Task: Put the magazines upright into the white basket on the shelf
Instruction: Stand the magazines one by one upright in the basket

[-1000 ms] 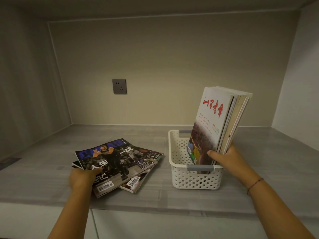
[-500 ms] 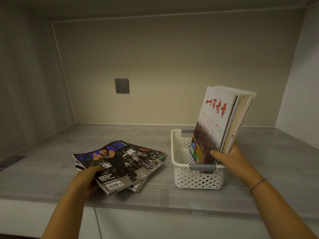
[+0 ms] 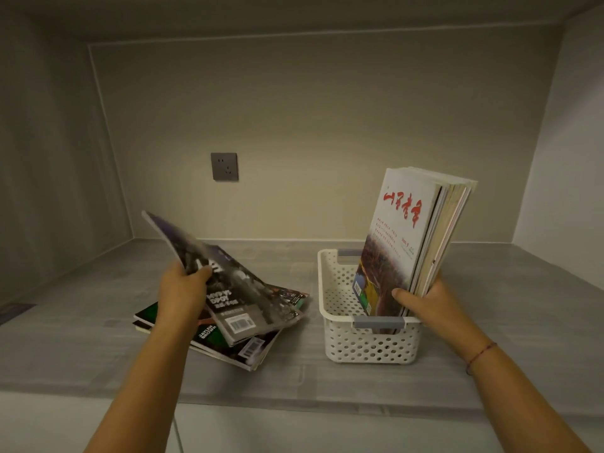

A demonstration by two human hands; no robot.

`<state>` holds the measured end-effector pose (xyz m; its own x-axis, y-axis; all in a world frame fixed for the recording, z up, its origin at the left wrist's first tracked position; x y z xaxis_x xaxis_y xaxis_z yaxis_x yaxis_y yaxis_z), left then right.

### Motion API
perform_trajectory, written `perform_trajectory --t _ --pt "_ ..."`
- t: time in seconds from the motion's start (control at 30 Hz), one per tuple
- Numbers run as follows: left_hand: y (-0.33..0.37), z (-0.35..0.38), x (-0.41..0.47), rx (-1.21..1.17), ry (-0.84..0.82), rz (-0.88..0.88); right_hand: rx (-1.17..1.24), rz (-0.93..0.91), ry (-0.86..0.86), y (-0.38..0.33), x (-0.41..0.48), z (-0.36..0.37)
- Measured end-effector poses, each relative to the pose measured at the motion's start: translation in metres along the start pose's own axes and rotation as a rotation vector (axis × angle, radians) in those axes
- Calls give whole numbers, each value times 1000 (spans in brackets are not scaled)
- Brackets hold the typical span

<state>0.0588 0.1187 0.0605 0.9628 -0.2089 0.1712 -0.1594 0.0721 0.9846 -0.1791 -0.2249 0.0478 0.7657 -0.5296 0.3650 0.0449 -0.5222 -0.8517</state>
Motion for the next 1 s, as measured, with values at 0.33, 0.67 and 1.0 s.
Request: perform_trajectory --t 0.33,0.67,1.0 --pt "104 123 -64 61 -40 612 23 3 -28 1 0 2" --pt "76 218 -75 275 -203 724 -1 -39 -64 -8 -2 3" --pt "41 263 -112 460 -851 650 28 -159 -123 -34 -9 7"
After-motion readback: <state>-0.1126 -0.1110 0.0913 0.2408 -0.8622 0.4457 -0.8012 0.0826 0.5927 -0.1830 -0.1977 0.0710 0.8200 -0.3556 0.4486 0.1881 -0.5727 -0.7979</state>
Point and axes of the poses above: each hand's wrist, its own x-axis towards the middle knuckle, its own z-axis out of the palm, y = z × x, the point moved 9 cm from there along x, towards the middle knuckle, and after that the axes turned 7 degrees about -y, right-handed, at the moved point
